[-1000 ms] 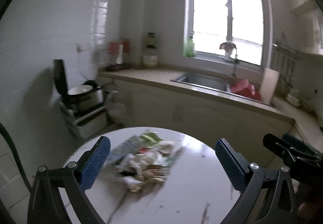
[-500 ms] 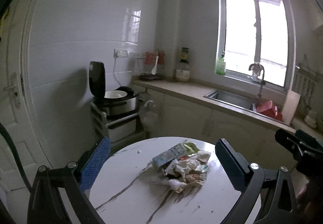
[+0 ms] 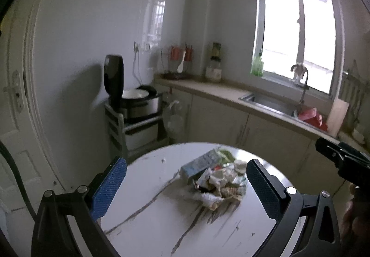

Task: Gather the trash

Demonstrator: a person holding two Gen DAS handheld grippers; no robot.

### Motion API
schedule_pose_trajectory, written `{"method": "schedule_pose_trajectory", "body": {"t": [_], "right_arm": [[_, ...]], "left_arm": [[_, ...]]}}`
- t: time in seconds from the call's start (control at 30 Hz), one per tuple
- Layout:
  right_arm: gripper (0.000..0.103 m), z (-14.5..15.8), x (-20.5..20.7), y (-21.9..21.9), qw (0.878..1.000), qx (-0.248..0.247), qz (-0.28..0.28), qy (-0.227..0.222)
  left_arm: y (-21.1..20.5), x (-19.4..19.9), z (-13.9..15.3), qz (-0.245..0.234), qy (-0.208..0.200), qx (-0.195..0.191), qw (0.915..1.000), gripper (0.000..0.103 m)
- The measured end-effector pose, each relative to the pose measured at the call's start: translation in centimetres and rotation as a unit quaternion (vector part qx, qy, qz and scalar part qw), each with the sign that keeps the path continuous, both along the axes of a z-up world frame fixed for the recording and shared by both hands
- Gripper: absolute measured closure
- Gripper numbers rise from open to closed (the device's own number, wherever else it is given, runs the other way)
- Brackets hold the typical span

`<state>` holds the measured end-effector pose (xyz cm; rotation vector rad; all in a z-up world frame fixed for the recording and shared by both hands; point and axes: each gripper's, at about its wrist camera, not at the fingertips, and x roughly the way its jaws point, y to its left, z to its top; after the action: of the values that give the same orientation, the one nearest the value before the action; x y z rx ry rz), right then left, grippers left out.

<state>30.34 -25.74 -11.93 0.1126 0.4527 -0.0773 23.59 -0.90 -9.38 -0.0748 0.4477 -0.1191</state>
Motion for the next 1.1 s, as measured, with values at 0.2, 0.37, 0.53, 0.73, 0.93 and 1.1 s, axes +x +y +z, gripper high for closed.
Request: {"method": "schedule_pose_trajectory", "body": {"t": [0.2, 0.37, 0.53, 0.73, 0.93, 1.1], "right_arm": [[0.0, -4.2, 3.6, -1.3, 0.998, 0.006, 0.005, 0.065], [0.0, -9.1, 6.9, -1.4, 0.991, 0.009, 0.023, 0.134], [0.001, -14.0, 9.6, -1.1, 0.979, 0.017, 0.049, 0.199], [0.011, -16.9, 11.6, -0.9, 0.97, 0.03, 0.075, 0.23], [0.03, -18.1, 13.8, 1.1, 0.958, 0.024, 0.134, 0.254], [0.038, -18.5, 15.0, 3.2, 0.951, 0.002, 0.168, 0.259]], "left_arm": [[-0.3, 4.1, -2.1, 0.003, 0.054, 0.002, 0.9985, 0.001], [-0.8, 8.0, -5.1, -0.002, 0.111, 0.001, 0.9938, 0.001], [-1.6, 11.7, -7.6, -0.015, 0.156, 0.005, 0.9876, 0.001], [-2.8, 15.8, -9.0, -0.029, 0.187, 0.009, 0.9818, 0.001], [-2.2, 18.8, -9.7, -0.022, 0.198, 0.006, 0.98, 0.001], [-1.5, 20.2, -10.5, -0.017, 0.204, 0.002, 0.9787, 0.001]]}}
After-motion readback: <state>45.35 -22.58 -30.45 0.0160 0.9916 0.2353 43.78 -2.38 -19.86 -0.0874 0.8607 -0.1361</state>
